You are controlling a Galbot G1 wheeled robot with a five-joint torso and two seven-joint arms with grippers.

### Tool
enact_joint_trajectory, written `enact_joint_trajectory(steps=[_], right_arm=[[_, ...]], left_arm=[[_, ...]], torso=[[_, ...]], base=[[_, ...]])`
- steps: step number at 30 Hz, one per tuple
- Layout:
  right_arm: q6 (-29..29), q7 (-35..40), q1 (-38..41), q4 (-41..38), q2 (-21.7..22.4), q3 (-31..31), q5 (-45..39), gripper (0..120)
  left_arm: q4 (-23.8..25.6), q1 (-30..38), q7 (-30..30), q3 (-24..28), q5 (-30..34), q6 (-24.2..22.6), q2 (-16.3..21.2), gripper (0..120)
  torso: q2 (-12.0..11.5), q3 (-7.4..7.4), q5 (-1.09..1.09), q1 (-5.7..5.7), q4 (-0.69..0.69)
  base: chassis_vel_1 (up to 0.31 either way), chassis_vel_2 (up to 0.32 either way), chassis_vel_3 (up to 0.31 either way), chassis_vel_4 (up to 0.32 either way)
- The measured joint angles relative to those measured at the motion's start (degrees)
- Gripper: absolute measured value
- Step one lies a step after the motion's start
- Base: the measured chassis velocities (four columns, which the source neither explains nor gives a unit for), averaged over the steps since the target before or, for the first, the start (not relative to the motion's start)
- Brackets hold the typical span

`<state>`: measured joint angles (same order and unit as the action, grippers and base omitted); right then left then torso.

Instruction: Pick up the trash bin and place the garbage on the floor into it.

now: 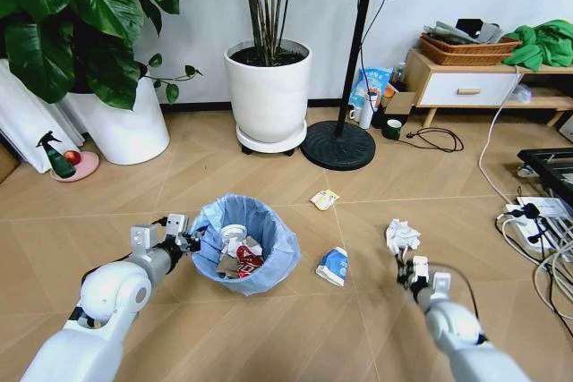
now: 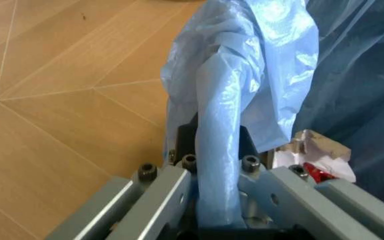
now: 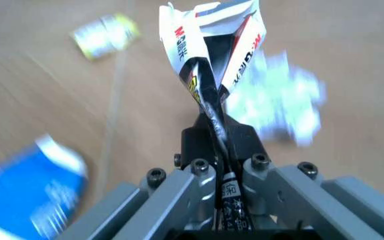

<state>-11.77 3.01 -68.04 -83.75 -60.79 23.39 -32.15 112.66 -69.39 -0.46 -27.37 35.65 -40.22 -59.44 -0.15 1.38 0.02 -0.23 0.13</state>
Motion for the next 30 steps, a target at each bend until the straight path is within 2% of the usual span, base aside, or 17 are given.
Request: enact_joint_trajectory(steps=[1, 3, 6, 10, 13, 15, 16, 17, 19, 20, 24, 30], right_arm=[[0.0, 0.0, 0.0, 0.0, 0.0, 0.0, 0.0, 0], [0.26, -0.76, 2.74, -5.27, 3.16, -1.62, -1.71, 0], [-0.07, -1.11, 4.8, -9.97, 5.02, -3.57, -3.83, 0], [-1.11, -1.32, 11.15, -18.93, 7.25, -10.06, -9.76, 0], [-1.44, -1.32, 13.72, -20.64, 7.34, -12.19, -11.38, 0], [-2.78, -1.34, 18.86, -22.78, 6.69, -15.71, -14.35, 0], [-2.78, -1.34, 18.86, -22.78, 6.69, -15.71, -14.35, 0], [-3.64, -1.35, 22.33, -23.57, 6.05, -17.98, -15.89, 0], [-3.98, -1.37, 26.71, -24.38, 5.34, -21.99, -17.47, 0], [-3.98, -1.37, 26.71, -24.38, 5.34, -21.99, -17.47, 0], [-4.01, -1.37, 30.97, -25.26, 4.22, -29.0, -19.41, 0], [-3.89, -1.37, 32.09, -25.03, 3.15, -35.27, -19.89, 0]], left_arm=[[0.0, 0.0, 0.0, 0.0, 0.0, 0.0, 0.0, 0], [-0.34, 0.12, -0.02, 0.2, 0.06, -0.05, 0.27, 0], [-0.65, 0.56, -0.03, 0.44, 0.23, -0.18, 0.58, 0], [-1.36, 2.15, -0.65, 1.48, 1.83, -0.64, 1.46, 0], [-1.67, 2.82, -0.84, 1.98, 2.29, -0.75, 1.82, 0], [-2.35, 4.24, -1.22, 3.22, 3.3, -0.99, 2.42, 0], [-2.35, 4.24, -1.22, 3.22, 3.3, -0.99, 2.42, 0], [-2.82, 5.09, -1.39, 3.96, 3.79, -1.16, 2.69, 0], [-3.57, 6.68, -1.91, 5.24, 4.89, -1.52, 3.1, 0], [-3.57, 6.68, -1.91, 5.24, 4.89, -1.52, 3.1, 0], [-5.03, 10.34, -3.37, 7.73, 7.56, -1.91, 3.67, 0], [-6.8, 14.82, -4.53, 10.16, 9.78, -1.96, 3.88, 0]], torso=[[0.0, 0.0, 0.0, 0.0, 0.0], [0.0, 0.0, -0.09, 0.0, 0.0], [0.0, 0.0, -0.07, 0.0, 0.0], [0.0, -0.01, -0.09, 0.0, 0.0], [0.0, 0.0, -0.04, 0.0, -0.01], [0.0, -0.01, -0.11, 0.0, 0.0], [0.0, -0.01, -0.11, 0.0, 0.0], [0.0, 0.0, -0.06, 0.0, 0.0], [0.0, -0.01, -0.12, 0.0, -0.01], [0.0, -0.01, -0.12, 0.0, -0.01], [0.0, 0.0, -0.09, 0.0, 0.0], [0.0, 0.0, -0.07, 0.0, 0.02]], base=[[0.0, 0.0, 0.0, 0.0], [0.0, 0.0, 0.0, 0.0], [0.0, 0.0, 0.0, 0.0], [0.0, 0.0, 0.0, 0.0], [0.0, 0.0, 0.0, 0.0], [0.0, 0.0, 0.0, 0.0], [0.0, 0.0, 0.0, 0.0], [0.0, 0.0, 0.0, 0.0], [0.0, 0.0, 0.0, 0.0], [0.0, 0.0, 0.0, 0.0], [0.0, 0.0, 0.0, 0.0], [0.0, 0.0, 0.0, 0.0]])
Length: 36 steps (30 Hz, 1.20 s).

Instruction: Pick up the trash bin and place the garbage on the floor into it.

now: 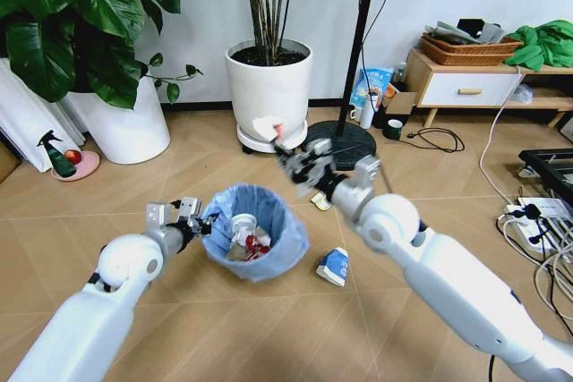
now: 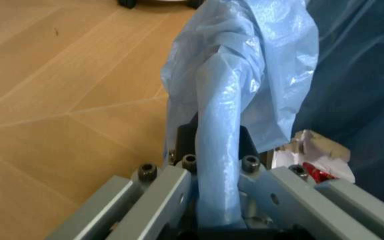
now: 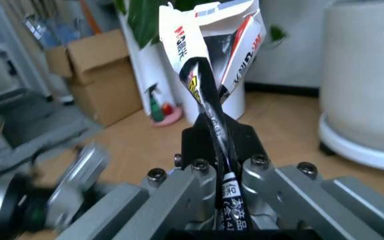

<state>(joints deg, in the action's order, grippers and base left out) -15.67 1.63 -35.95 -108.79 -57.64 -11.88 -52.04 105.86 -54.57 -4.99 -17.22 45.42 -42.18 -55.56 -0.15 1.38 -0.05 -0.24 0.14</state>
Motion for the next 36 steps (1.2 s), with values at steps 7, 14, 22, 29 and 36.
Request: enact_joint_trajectory(steps=[7, 14, 22, 29, 36], right_arm=[[0.59, 0.03, 0.96, 2.69, -2.56, -4.24, 2.21, 0], [1.31, 0.52, 1.9, 5.8, -5.57, -6.28, 5.06, 7], [1.53, 1.11, 2.05, 6.86, -6.11, -7.04, 6.36, 38], [1.61, 1.2, 1.89, 6.64, -5.34, -7.04, 6.5, 61], [1.71, 1.89, 1.62, 5.88, -4.81, -5.81, 6.96, 87]], left_arm=[[-1.22, 2.89, -0.08, 1.12, 1.34, 0.0, 1.08, 0], [-1.47, 3.38, 0.03, 1.15, 1.59, 0.0, 1.25, 0], [-1.66, 3.63, 0.34, 0.93, 1.54, 0.0, 1.05, 0], [-1.74, 3.74, 0.44, 0.93, 1.27, 0.0, 0.4, 0], [-1.79, 3.68, 0.42, 0.7, 1.12, 0.01, 0.05, 0]], torso=[[0.0, 0.0, -0.01, 0.0, -0.02], [0.0, 0.0, 0.01, 0.0, -0.02], [0.0, -0.01, 0.0, 0.0, -0.01], [0.0, -0.01, 0.0, 0.0, -0.01], [0.01, -0.01, 0.01, 0.0, -0.01]], base=[[0.0, 0.0, 0.0, 0.0], [0.0, 0.0, 0.0, 0.0], [0.0, 0.0, 0.0, 0.0], [0.0, 0.0, 0.0, 0.0], [0.0, 0.0, 0.0, 0.0]])
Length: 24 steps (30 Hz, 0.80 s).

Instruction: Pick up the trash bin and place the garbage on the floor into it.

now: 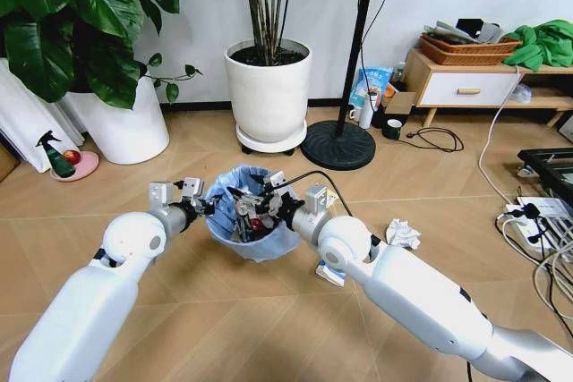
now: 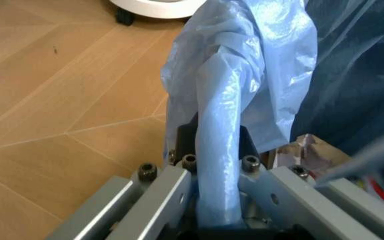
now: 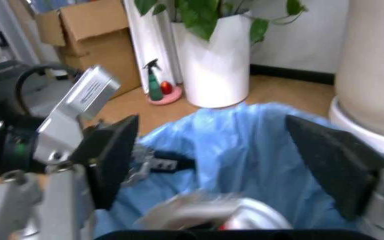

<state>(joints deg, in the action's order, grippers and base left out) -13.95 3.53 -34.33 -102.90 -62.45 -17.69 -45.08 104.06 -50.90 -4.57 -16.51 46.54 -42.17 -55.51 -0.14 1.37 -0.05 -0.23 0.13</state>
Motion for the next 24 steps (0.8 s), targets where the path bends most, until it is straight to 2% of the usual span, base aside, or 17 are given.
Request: enact_joint_trajectory(steps=[4, 9, 13, 14, 17, 24], right_arm=[[-0.36, 1.97, -0.92, -1.99, 2.36, 4.51, -0.09, 99], [-0.48, 4.97, -2.22, -3.89, 5.33, 8.04, -0.42, 100], [-1.46, 6.89, -7.1, -3.8, 8.66, 14.97, 0.86, 100], [-1.46, 6.89, -7.1, -3.8, 8.66, 14.97, 0.86, 100], [-0.99, 6.84, -11.69, -0.02, 9.63, 19.44, 3.75, 100], [-0.25, 5.52, -18.38, 8.88, 8.43, 23.57, 6.61, 100]], left_arm=[[0.0, -0.88, 0.14, -1.18, -0.48, 0.01, 0.13, 0], [-0.16, -1.83, 0.72, -2.32, -1.13, 0.03, 0.28, 0], [-0.43, -2.48, 0.84, -3.57, -1.32, 0.03, 0.59, 0], [-0.43, -2.48, 0.84, -3.57, -1.32, 0.03, 0.59, 0], [-0.31, -2.73, 0.84, -4.14, -1.32, 0.04, 0.97, 0], [0.95, -3.32, 0.72, -4.18, -1.11, 0.04, 1.35, 0]], torso=[[0.0, 0.0, 0.0, 0.0, 0.0], [0.0, 0.0, 0.0, 0.0, 0.0], [0.0, -0.01, 0.0, 0.0, 0.0], [0.0, -0.01, 0.0, 0.0, 0.0], [0.0, 0.0, 0.02, 0.01, 0.02], [0.0, -0.01, 0.01, 0.01, 0.0]], base=[[0.0, 0.0, 0.0, 0.0], [0.0, 0.0, 0.0, 0.0], [0.0, 0.0, 0.0, 0.0], [0.0, 0.0, 0.0, 0.0], [0.0, 0.0, 0.0, 0.0], [0.0, 0.0, 0.0, 0.0]])
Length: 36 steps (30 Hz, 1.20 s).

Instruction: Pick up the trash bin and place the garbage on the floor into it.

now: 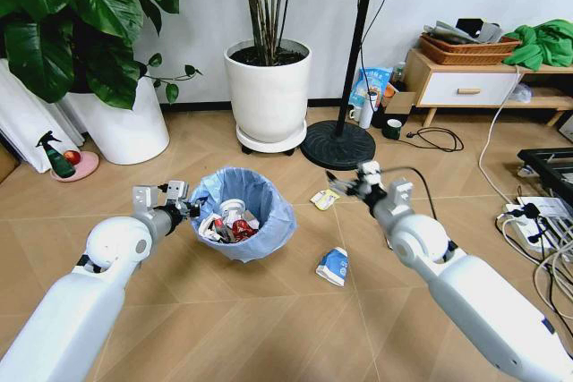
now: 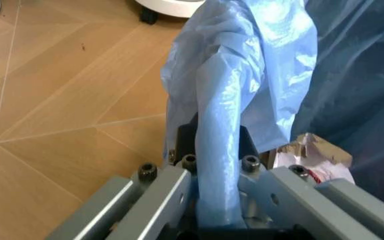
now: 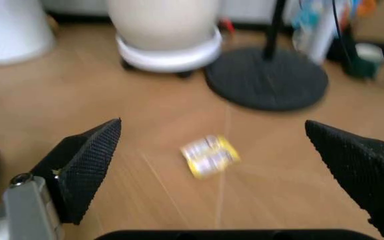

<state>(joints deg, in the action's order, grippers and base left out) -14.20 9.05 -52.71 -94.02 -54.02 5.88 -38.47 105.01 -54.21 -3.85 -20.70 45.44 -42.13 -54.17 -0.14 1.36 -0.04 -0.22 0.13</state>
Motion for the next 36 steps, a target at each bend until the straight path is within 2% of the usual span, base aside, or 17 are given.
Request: enact_joint_trajectory(steps=[7, 10, 11, 14, 18, 28, 36], right_arm=[[2.62, -3.83, -3.72, 8.85, -2.89, 0.65, 5.38, 100], [3.92, -4.6, -4.06, 14.07, -7.05, -0.11, 7.27, 100], [3.92, -4.6, -4.06, 14.07, -7.05, -0.11, 7.27, 100], [4.33, -4.38, -2.55, 18.21, -12.8, -1.6, 8.32, 100], [3.96, -3.18, -1.5, 21.31, -16.23, -2.6, 8.92, 100], [1.66, 1.02, -0.56, 27.49, -20.71, -3.52, 10.11, 100], [1.1, 1.34, 1.33, 32.14, -22.41, -3.53, 10.15, 100]], left_arm=[[0.83, -0.71, -0.08, -0.06, 0.07, 0.0, 0.61, 0], [1.46, -1.11, -0.11, -0.04, 0.09, 0.0, 0.84, 0], [1.46, -1.11, -0.11, -0.04, 0.09, 0.0, 0.84, 0], [1.87, -1.15, -0.21, 0.19, 0.12, 0.0, 0.84, 0], [2.13, -1.41, -0.31, 0.22, 0.14, 0.0, 0.85, 0], [2.17, -1.67, -0.34, 0.3, -0.02, -0.01, 0.43, 0], [1.94, -1.35, -0.33, 0.55, -0.06, -0.01, 0.14, 0]], torso=[[0.0, 0.0, -0.01, 0.0, 0.0], [0.0, 0.0, -0.03, 0.0, 0.0], [0.0, 0.0, -0.03, 0.0, 0.0], [0.0, 0.0, -0.03, 0.0, -0.02], [0.0, 0.01, -0.01, -0.01, -0.03], [0.0, 0.01, -0.01, -0.01, 0.0], [0.0, 0.01, -0.02, -0.01, -0.01]], base=[[0.0, 0.0, 0.0, 0.0], [0.0, 0.0, 0.0, 0.0], [0.0, 0.0, 0.0, 0.0], [0.0, 0.0, 0.0, 0.0], [0.0, 0.0, 0.0, 0.0], [0.0, 0.0, 0.0, 0.0], [0.0, 0.0, 0.0, 0.0]])
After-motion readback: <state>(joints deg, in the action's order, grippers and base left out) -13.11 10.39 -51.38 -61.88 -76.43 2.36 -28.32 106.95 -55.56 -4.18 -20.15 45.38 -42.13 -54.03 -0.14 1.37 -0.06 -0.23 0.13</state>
